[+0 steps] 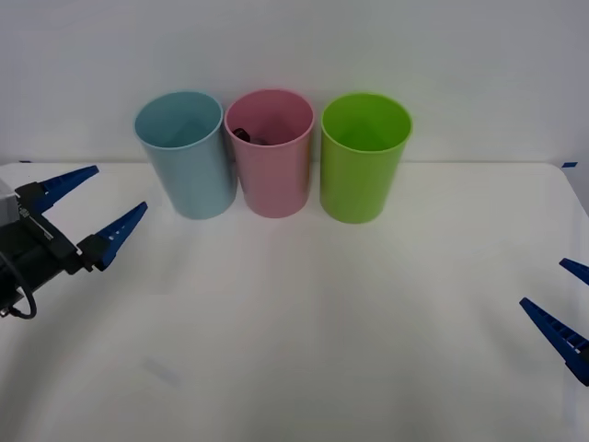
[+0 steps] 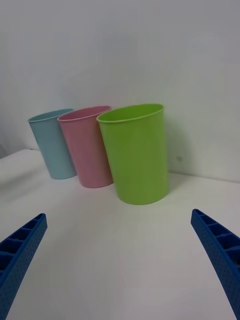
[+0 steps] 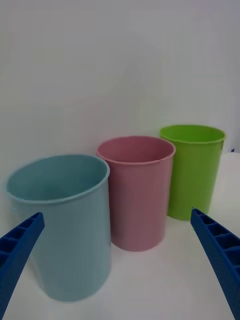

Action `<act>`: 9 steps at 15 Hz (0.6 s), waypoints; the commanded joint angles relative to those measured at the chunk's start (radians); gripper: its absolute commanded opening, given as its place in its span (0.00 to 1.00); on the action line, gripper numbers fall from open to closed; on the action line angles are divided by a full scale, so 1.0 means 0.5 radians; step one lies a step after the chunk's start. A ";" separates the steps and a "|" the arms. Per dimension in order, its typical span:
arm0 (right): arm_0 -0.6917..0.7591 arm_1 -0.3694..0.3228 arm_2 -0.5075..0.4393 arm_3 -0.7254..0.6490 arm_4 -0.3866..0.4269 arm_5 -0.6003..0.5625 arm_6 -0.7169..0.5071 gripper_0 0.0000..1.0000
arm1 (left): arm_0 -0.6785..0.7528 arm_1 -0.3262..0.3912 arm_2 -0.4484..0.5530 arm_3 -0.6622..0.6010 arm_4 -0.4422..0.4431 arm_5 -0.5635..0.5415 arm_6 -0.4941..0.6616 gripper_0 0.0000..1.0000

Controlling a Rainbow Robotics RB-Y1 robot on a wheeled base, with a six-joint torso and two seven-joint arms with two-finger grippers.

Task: Grasp the object on the table and drop it into the matching bin: aluminum can to the light blue bin, PET bottle to the pink bin.

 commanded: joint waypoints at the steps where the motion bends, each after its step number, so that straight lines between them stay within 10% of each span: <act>1: 0.000 0.000 0.000 0.000 0.000 0.000 0.000 1.00 | 0.147 0.000 0.058 0.003 -0.065 -0.167 -0.028 1.00; 9: 0.000 0.000 0.000 0.000 0.000 0.000 0.000 1.00 | 0.387 0.000 0.304 0.168 -0.228 -0.655 -0.049 1.00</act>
